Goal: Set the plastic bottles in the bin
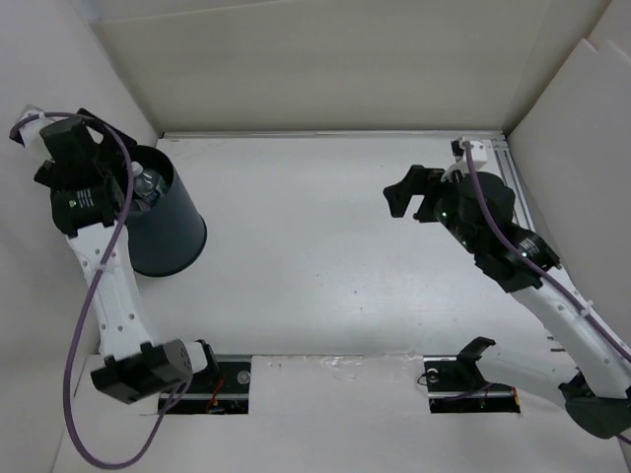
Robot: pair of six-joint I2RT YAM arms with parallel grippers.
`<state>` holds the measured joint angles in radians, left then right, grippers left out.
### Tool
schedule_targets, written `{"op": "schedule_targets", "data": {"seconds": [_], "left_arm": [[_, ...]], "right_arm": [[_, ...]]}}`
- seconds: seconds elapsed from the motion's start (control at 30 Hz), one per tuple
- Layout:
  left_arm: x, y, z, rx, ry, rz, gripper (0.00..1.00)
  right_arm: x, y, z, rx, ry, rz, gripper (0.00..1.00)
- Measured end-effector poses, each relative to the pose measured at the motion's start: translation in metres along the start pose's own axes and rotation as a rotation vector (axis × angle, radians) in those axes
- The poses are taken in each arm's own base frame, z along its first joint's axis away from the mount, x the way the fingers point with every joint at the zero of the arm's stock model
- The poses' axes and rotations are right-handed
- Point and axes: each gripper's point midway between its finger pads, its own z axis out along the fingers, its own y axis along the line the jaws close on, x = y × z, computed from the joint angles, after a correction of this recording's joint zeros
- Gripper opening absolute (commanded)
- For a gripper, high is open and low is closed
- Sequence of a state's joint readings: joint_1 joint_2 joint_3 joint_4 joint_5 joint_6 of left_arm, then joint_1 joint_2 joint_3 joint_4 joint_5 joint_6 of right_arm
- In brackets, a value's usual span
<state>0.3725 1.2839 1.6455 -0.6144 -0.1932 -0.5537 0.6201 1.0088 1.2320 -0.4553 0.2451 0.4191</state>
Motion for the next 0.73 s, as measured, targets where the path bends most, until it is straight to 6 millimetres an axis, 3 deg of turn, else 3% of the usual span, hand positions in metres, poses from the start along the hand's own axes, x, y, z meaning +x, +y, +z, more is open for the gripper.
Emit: {"op": "schedule_targets", "data": {"seconds": [0.07,0.13,0.33,0.43,0.53,0.73], "left_arm": [[0.003,-0.01,-0.029,0.098,0.002,0.017,1.0],[0.009,-0.012,-0.072,0.205,-0.006,0.038,1.0],[0.047,0.021,-0.205,0.5,-0.143,0.061,1.0],[0.065,0.034,-0.25,0.617,-0.202,0.069,1.0],[0.086,0.039,-0.254,0.66,-0.171,0.076,1.0],[0.153,0.063,-0.202,0.569,0.046,0.086,1.0]], "right_arm": [[-0.006,-0.003,-0.02,0.027,-0.006,-0.022,1.0],[-0.013,-0.007,-0.04,0.044,-0.014,-0.036,1.0],[-0.024,-0.027,-0.099,0.052,-0.057,-0.059,1.0],[-0.026,-0.036,-0.125,0.042,-0.081,-0.063,1.0],[-0.025,-0.044,-0.146,0.038,-0.09,-0.068,1.0],[-0.021,-0.059,-0.178,0.035,-0.115,-0.066,1.0]]}}
